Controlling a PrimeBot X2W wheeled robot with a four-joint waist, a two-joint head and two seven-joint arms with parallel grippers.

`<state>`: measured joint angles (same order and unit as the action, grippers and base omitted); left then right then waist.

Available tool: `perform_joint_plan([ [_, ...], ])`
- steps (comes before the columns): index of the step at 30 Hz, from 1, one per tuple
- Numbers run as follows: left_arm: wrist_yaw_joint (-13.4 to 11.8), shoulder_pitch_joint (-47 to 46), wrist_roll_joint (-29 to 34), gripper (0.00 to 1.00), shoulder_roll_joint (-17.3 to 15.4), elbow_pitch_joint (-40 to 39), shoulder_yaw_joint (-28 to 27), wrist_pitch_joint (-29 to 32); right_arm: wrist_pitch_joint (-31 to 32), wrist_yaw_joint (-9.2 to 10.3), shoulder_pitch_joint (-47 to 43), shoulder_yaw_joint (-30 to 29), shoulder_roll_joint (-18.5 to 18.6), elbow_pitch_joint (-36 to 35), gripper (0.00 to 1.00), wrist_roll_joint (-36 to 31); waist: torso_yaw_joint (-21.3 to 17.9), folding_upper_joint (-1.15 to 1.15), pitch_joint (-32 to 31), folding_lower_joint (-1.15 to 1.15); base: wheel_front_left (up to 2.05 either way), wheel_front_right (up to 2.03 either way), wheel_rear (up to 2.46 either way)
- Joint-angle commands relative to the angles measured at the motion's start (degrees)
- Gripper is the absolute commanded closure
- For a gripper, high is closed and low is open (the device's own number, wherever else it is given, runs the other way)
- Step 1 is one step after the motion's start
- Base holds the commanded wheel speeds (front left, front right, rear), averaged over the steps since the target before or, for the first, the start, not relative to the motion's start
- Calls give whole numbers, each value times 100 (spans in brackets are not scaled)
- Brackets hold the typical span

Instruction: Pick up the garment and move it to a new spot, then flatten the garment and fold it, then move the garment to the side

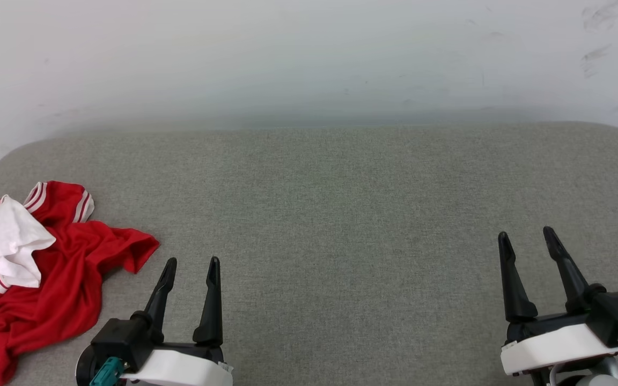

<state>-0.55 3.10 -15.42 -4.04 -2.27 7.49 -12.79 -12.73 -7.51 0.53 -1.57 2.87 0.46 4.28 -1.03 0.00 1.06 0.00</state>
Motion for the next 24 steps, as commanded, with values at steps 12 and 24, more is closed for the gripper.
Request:
perform_joint_plan([
  [12,594,122,110,0,114,391,-317,-161,-166,3,-149,155,1,302,0,651,-24,0,4,0,0,0,0],
  [24,504,137,481,0,116,420,-243,-244,-249,3,-146,148,0,315,0,325,-57,0,15,0,0,0,0],
])
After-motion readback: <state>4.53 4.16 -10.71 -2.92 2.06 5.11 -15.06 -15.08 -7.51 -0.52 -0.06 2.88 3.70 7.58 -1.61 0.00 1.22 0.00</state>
